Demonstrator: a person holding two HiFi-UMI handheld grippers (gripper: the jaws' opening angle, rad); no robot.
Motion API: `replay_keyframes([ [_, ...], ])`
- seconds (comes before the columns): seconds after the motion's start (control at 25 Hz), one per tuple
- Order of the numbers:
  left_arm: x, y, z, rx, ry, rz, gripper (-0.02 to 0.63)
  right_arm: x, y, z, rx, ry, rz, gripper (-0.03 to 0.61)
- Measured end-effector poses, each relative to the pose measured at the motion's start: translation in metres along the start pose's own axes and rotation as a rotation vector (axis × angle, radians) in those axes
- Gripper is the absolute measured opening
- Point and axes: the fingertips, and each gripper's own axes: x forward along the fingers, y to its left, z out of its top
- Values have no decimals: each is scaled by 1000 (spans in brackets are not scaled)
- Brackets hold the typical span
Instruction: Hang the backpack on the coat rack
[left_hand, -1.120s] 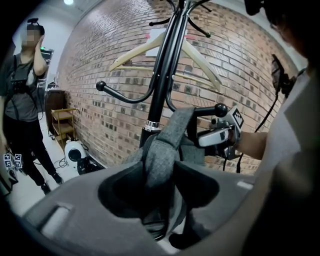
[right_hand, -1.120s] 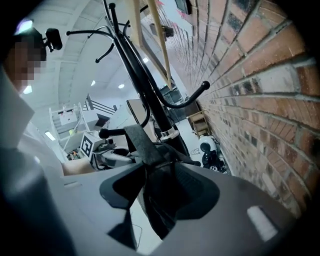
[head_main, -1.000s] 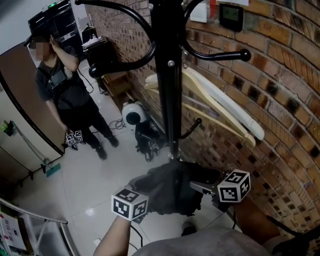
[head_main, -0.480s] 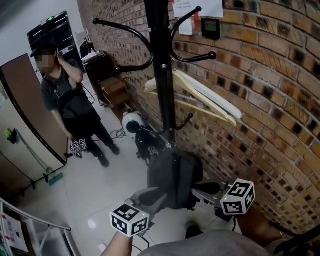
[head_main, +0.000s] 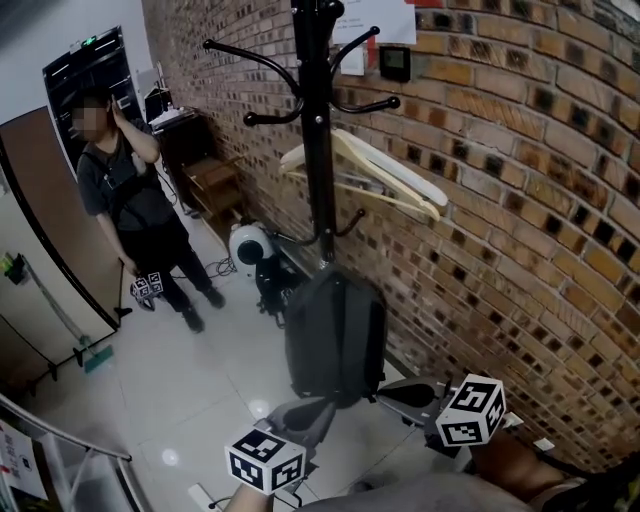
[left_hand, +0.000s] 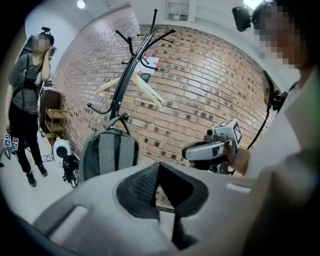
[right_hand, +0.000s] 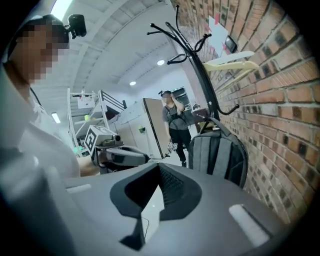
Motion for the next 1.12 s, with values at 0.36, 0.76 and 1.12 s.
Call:
replay_keyframes([
  [0.36, -20, -37, -5, 20, -34, 88, 2, -26, 47, -32, -48, 63, 117, -2],
  [0.76, -6, -227, -89, 27, 35, 34, 2, -169, 107, -112, 8, 25, 103, -2],
  [1.12, -21, -339, -111, 11, 8, 70, 2, -263, 171, -143, -6, -4, 154, -2],
])
